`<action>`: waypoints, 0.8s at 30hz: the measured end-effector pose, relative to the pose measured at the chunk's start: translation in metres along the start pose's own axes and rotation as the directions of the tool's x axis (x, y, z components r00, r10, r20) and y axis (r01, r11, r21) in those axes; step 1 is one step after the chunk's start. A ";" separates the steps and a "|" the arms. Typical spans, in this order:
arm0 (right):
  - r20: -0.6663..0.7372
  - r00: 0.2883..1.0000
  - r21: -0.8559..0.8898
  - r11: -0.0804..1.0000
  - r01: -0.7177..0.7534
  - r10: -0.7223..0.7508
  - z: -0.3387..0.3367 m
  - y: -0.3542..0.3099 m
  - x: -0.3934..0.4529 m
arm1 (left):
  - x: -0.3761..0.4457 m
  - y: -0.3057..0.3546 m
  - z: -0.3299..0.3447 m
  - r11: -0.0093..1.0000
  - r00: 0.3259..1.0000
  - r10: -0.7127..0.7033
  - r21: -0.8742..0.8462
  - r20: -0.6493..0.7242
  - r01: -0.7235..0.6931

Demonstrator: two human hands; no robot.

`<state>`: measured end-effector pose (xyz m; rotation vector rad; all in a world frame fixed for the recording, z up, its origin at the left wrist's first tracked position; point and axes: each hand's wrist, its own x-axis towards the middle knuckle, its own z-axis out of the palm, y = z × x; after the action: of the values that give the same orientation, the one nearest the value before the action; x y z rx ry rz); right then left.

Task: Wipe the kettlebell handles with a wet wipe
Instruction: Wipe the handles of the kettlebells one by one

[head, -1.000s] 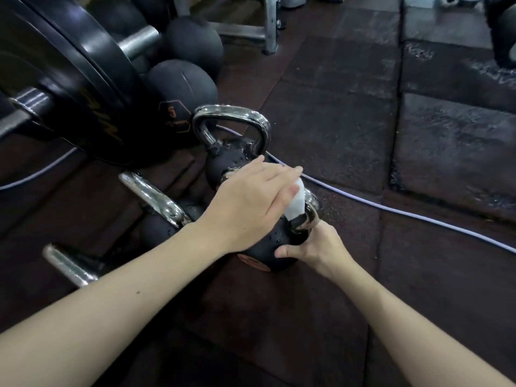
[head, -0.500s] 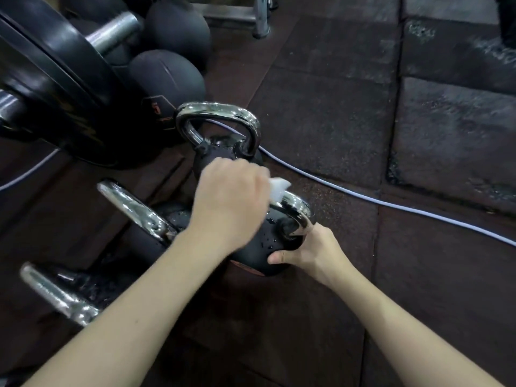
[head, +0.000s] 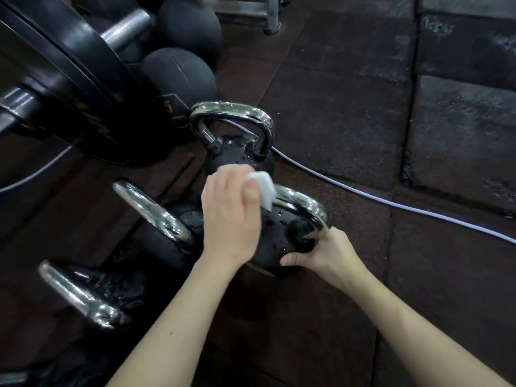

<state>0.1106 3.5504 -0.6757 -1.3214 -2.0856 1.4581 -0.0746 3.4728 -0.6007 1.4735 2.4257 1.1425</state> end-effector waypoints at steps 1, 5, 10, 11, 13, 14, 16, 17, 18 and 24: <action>0.007 1.000 0.002 1.000 -0.001 0.001 0.000 -0.003 -0.001 | 0.004 -0.001 0.001 0.981 0.991 -0.136 -0.143 -0.010 0.133; 0.011 1.000 0.002 1.000 -0.010 0.010 -0.003 -0.005 -0.004 | 0.024 0.007 -0.005 0.639 0.764 -0.632 -0.470 0.130 0.609; 0.014 1.000 -0.023 1.000 -0.014 0.014 -0.002 -0.009 -0.003 | 0.014 0.013 -0.012 1.000 0.997 0.007 -0.025 0.078 -0.005; 0.009 1.000 -0.045 0.999 -0.023 0.023 -0.003 -0.008 -0.003 | 0.013 0.020 -0.010 0.971 0.974 0.193 0.120 0.121 -0.207; 0.000 0.999 -0.080 0.996 -0.045 0.045 -0.005 -0.010 -0.002 | 0.006 0.039 0.001 0.823 0.891 0.386 0.346 0.240 -0.450; 0.004 1.000 -0.109 0.994 -0.021 0.022 -0.008 -0.007 -0.005 | 0.002 0.047 0.009 0.756 0.846 0.450 0.383 0.286 -0.531; -0.052 0.998 -0.159 0.987 0.026 -0.035 0.007 -0.021 -0.006 | -0.005 0.055 0.025 0.632 0.733 0.552 0.374 0.398 -0.679; -0.178 0.980 -0.228 0.972 0.050 -0.092 0.013 -0.023 -0.006 | -0.007 0.056 0.030 0.566 0.674 0.583 0.369 0.453 -0.737; -0.306 0.941 -0.309 0.950 0.044 -0.143 0.017 -0.025 -0.003 | -0.005 0.055 0.034 0.501 0.629 0.601 0.380 0.494 -0.777; 0.031 0.996 -0.127 0.989 -0.080 0.085 -0.007 0.002 -0.001 | 0.005 0.044 0.008 0.747 0.812 0.490 0.327 0.317 -0.578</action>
<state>0.1170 3.5537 -0.6739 -1.4539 -2.2026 1.4141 -0.0413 3.4930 -0.5772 2.4037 2.2311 0.4725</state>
